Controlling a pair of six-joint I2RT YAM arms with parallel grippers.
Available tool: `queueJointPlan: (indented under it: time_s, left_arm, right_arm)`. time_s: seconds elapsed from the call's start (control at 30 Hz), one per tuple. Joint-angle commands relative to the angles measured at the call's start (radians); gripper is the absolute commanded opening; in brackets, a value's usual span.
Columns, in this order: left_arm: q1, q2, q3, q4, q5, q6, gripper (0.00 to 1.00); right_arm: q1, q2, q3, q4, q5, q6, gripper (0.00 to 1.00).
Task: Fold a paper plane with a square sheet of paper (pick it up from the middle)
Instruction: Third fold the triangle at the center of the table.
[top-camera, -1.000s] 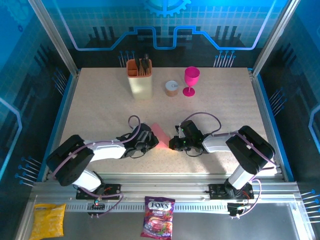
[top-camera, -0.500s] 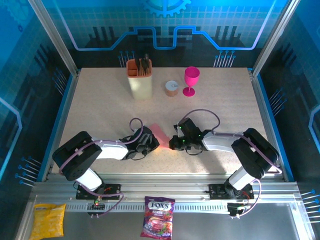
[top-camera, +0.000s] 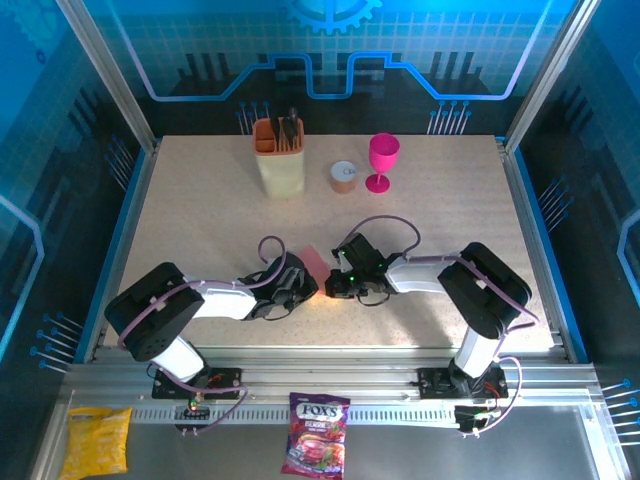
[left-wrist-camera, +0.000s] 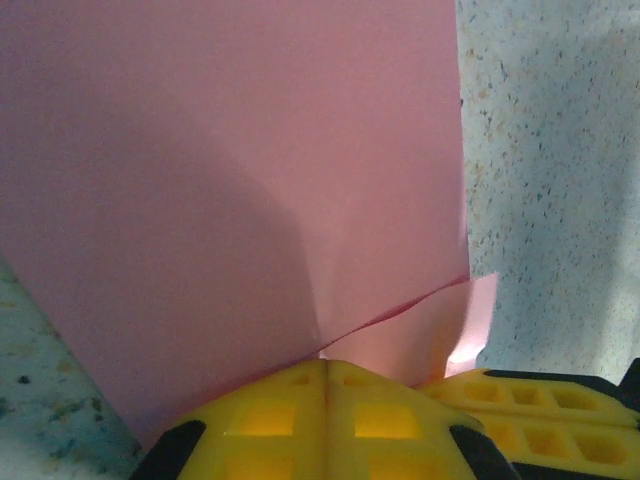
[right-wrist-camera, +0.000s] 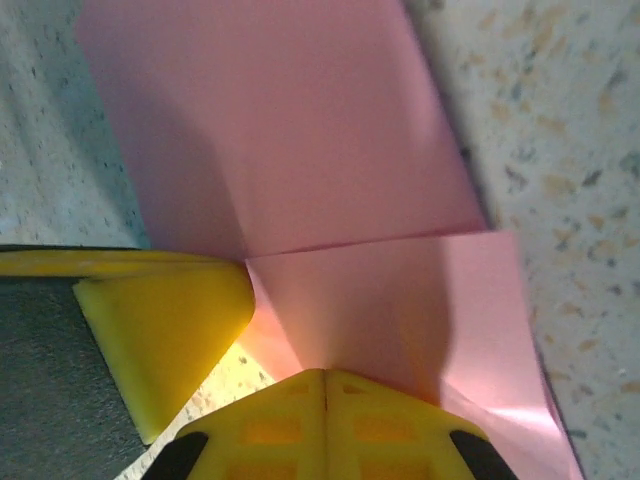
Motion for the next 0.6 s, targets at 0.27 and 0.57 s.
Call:
queueJointPlan:
  time_s: [0.27,0.57]
  left_arm:
    - [0.001,0.045,-0.034,-0.122,-0.052,-0.021,0.00]
    - [0.004,0.055,-0.026,-0.132,-0.055,-0.024,0.00]
  right_arm:
    - [-0.003,-0.053,-0.236,0.073,0.058,0.014,0.00]
    - [-0.026,-0.229,-0.402,0.049,0.140,0.023,0.00]
